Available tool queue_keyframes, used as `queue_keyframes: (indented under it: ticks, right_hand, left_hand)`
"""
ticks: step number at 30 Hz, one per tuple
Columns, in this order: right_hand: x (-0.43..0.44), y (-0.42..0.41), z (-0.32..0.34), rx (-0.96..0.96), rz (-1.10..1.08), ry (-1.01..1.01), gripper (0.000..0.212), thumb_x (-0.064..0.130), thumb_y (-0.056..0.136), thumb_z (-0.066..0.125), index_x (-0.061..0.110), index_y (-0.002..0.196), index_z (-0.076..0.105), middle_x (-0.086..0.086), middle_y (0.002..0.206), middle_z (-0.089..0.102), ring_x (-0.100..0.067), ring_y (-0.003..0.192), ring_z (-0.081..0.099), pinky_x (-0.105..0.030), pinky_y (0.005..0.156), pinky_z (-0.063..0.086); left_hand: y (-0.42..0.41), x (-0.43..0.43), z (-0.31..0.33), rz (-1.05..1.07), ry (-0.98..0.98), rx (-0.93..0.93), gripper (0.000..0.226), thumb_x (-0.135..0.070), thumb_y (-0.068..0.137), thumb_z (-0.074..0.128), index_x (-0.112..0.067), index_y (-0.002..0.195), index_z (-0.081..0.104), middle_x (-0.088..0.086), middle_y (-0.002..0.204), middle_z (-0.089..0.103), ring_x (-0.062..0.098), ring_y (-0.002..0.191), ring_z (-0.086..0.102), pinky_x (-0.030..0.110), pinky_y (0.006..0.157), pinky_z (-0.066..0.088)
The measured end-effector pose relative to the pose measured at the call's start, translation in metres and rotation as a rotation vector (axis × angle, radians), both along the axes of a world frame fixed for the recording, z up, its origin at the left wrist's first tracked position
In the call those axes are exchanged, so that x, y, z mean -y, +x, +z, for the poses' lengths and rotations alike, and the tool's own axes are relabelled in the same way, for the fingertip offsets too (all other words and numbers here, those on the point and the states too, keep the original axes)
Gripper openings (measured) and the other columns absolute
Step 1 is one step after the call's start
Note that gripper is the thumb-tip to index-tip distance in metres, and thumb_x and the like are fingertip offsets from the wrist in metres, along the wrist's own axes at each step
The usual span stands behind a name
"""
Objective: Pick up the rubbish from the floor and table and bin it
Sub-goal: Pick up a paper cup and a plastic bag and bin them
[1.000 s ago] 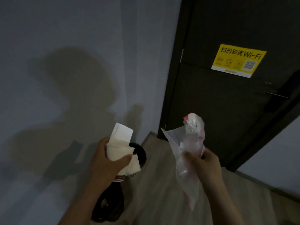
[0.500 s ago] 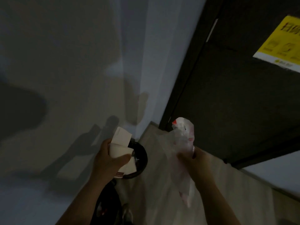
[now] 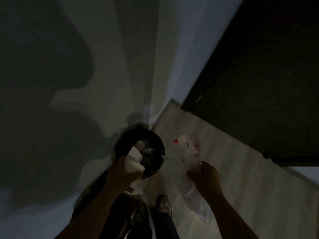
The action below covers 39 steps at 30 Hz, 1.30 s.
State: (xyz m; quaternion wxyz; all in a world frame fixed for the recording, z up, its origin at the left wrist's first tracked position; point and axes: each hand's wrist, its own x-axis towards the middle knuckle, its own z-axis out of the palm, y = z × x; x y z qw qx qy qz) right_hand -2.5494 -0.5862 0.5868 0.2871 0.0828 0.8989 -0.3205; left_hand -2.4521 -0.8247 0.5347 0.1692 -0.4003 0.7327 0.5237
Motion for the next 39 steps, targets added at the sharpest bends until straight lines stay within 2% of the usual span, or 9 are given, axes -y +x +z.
queue_keyframes:
  ticks: [5,9,14,19,21,25,30,34,39]
  right_hand:
    - [0.002,-0.027,-0.103,0.03,0.104,0.028,0.026,0.012,0.08,0.07,0.028,0.07,0.052,0.005,0.068,0.063,-0.003,0.058,0.057,-0.007,0.046,0.045]
    - [0.002,-0.047,-0.173,0.048,0.135,0.022,0.024,0.014,0.082,0.07,0.03,0.086,0.051,0.019,0.072,0.057,0.006,0.066,0.055,0.0,0.047,0.038]
    - [0.005,-0.061,-0.231,0.058,0.164,0.056,0.018,0.016,0.083,0.069,0.026,0.083,0.054,0.015,0.071,0.057,0.005,0.064,0.054,0.002,0.047,0.036]
    - [0.015,-0.063,-0.25,0.061,0.191,0.059,0.032,0.014,0.082,0.07,0.034,0.069,0.047,0.017,0.067,0.055,0.005,0.056,0.056,0.004,0.047,0.035]
    - [0.021,-0.062,-0.25,0.083,0.191,0.034,0.033,0.012,0.082,0.069,0.033,0.069,0.048,0.015,0.068,0.057,0.018,0.059,0.055,0.003,0.046,0.035]
    - [0.043,-0.063,-0.246,0.1,0.232,0.013,0.02,0.014,0.084,0.068,0.028,0.081,0.052,0.015,0.072,0.056,0.004,0.058,0.057,-0.004,0.043,0.039]
    - [0.091,-0.068,-0.257,0.09,0.48,0.15,0.019,0.022,0.086,0.063,0.011,0.1,0.057,0.004,0.084,0.053,0.0,0.063,0.046,-0.008,0.043,0.031]
    - [0.136,-0.063,-0.273,0.142,0.499,0.19,0.039,0.028,0.086,0.064,0.007,0.117,0.055,-0.006,0.107,0.059,-0.016,0.091,0.058,-0.016,0.066,0.04]
    - [0.17,-0.052,-0.28,0.141,0.481,0.128,0.073,0.045,0.083,0.066,0.018,0.143,0.035,-0.011,0.137,0.046,-0.027,0.123,0.048,-0.043,0.099,0.046]
  left_hand:
    - [-0.028,0.005,-0.115,-0.008,0.004,0.066,0.08,-0.027,0.073,0.08,-0.015,0.138,0.036,0.007,0.13,0.049,0.018,0.103,0.047,0.031,0.083,0.041]
    - [-0.05,0.012,-0.197,0.021,-0.049,0.09,0.096,-0.034,0.07,0.081,-0.018,0.146,0.025,0.006,0.145,0.038,0.027,0.131,0.04,0.036,0.101,0.038]
    - [-0.066,0.023,-0.262,0.011,-0.138,0.071,0.106,-0.039,0.065,0.084,-0.021,0.149,0.022,0.006,0.148,0.036,0.027,0.133,0.039,0.035,0.102,0.038]
    - [-0.068,0.03,-0.283,0.033,-0.162,0.026,0.08,-0.034,0.063,0.087,-0.012,0.13,0.05,0.003,0.125,0.058,0.022,0.116,0.055,0.02,0.083,0.045]
    - [-0.064,0.032,-0.283,0.035,-0.177,0.023,0.053,-0.032,0.065,0.085,-0.009,0.107,0.062,0.002,0.108,0.066,0.022,0.103,0.062,0.016,0.072,0.044]
    - [-0.049,0.036,-0.271,-0.024,-0.13,0.027,0.016,-0.021,0.076,0.075,-0.032,0.084,0.067,-0.013,0.087,0.065,0.008,0.086,0.061,0.021,0.071,0.043]
    - [-0.022,0.042,-0.259,-0.058,-0.14,0.159,0.024,-0.017,0.08,0.071,-0.02,0.102,0.063,-0.011,0.086,0.061,0.011,0.087,0.062,0.026,0.077,0.047]
    - [0.003,0.047,-0.255,-0.031,-0.122,0.171,0.021,-0.014,0.08,0.072,-0.021,0.097,0.062,-0.013,0.084,0.063,0.007,0.084,0.063,0.02,0.075,0.049]
    - [0.022,0.057,-0.251,0.052,-0.144,0.141,0.019,-0.01,0.079,0.071,-0.015,0.095,0.064,-0.01,0.08,0.064,0.005,0.077,0.063,0.017,0.07,0.047]
